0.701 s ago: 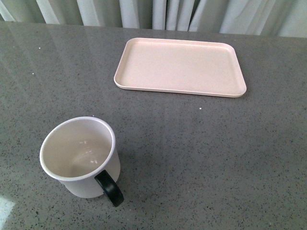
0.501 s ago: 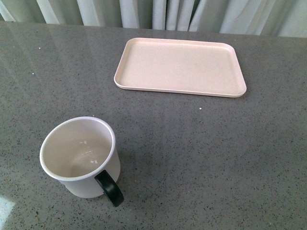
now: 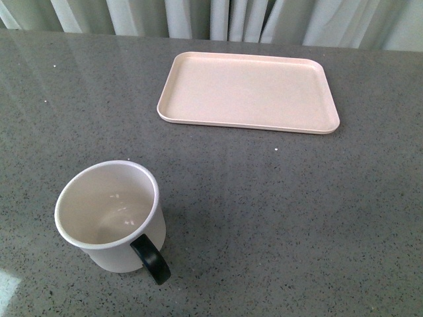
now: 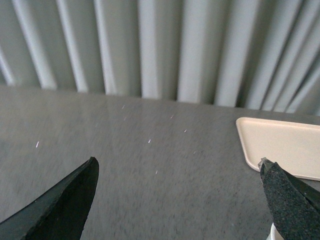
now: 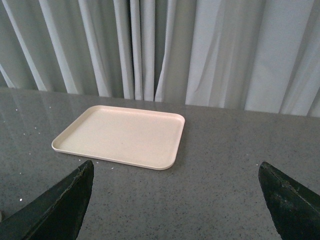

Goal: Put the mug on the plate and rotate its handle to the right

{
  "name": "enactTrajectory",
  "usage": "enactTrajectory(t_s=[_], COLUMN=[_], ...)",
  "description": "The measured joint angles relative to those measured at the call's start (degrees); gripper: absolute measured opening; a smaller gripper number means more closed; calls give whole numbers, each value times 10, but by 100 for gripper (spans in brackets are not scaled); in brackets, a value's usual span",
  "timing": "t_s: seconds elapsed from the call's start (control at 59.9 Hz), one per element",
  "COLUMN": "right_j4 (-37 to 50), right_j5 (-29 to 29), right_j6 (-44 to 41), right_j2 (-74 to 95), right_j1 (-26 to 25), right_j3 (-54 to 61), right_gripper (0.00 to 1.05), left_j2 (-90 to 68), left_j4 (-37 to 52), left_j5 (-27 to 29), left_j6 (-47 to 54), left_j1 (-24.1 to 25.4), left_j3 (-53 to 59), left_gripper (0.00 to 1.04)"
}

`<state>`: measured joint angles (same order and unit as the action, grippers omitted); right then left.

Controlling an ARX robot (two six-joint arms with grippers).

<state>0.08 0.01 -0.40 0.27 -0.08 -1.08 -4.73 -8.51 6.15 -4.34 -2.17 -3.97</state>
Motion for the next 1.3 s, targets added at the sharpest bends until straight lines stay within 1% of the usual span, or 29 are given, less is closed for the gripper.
enactTrajectory(t_s=[0.017,0.05,0.1,0.184,0.217,0.334,0.384,0.484,0.584,0.835,0.968,1.302], right_j4=[0,0,0,0,0,0,0,0,0,0,0,0], right_j5=[1,0,0,0,0,0,0,0,0,0,0,0], right_j6=[0,0,0,0,0,0,0,0,0,0,0,0], right_j2=[0,0,0,0,0,0,0,0,0,0,0,0], right_j1=[0,0,0,0,0,0,0,0,0,0,0,0], right_j3=[0,0,0,0,0,0,0,0,0,0,0,0], right_gripper=[96,96,96,96,96,96,96,96,96,96,96,96], left_j2=[-44,-92,-149,-232,-264,-369,-423,-530,-594,-688,-727,-744], left_j4=[-57,-101,-122,-102,-88,-52,-37,-9,10,37,52,63], left_j5=[25,28,16,-6,-23,-60,-65,-92,-93,-81,-79,-137], left_j6=[-41,-69,-97,-106,-103,-64,-45,-37,-42,-43,-43,-10], left_j1=[-12,-13,-7,8,17,35,35,18,-12,-53,-62,-79], left_j3=[-30,-60,-89,-132,-152,-209,-231,-267,-285,-299,-299,-291], left_gripper=[96,96,96,96,96,96,96,96,96,96,96,96])
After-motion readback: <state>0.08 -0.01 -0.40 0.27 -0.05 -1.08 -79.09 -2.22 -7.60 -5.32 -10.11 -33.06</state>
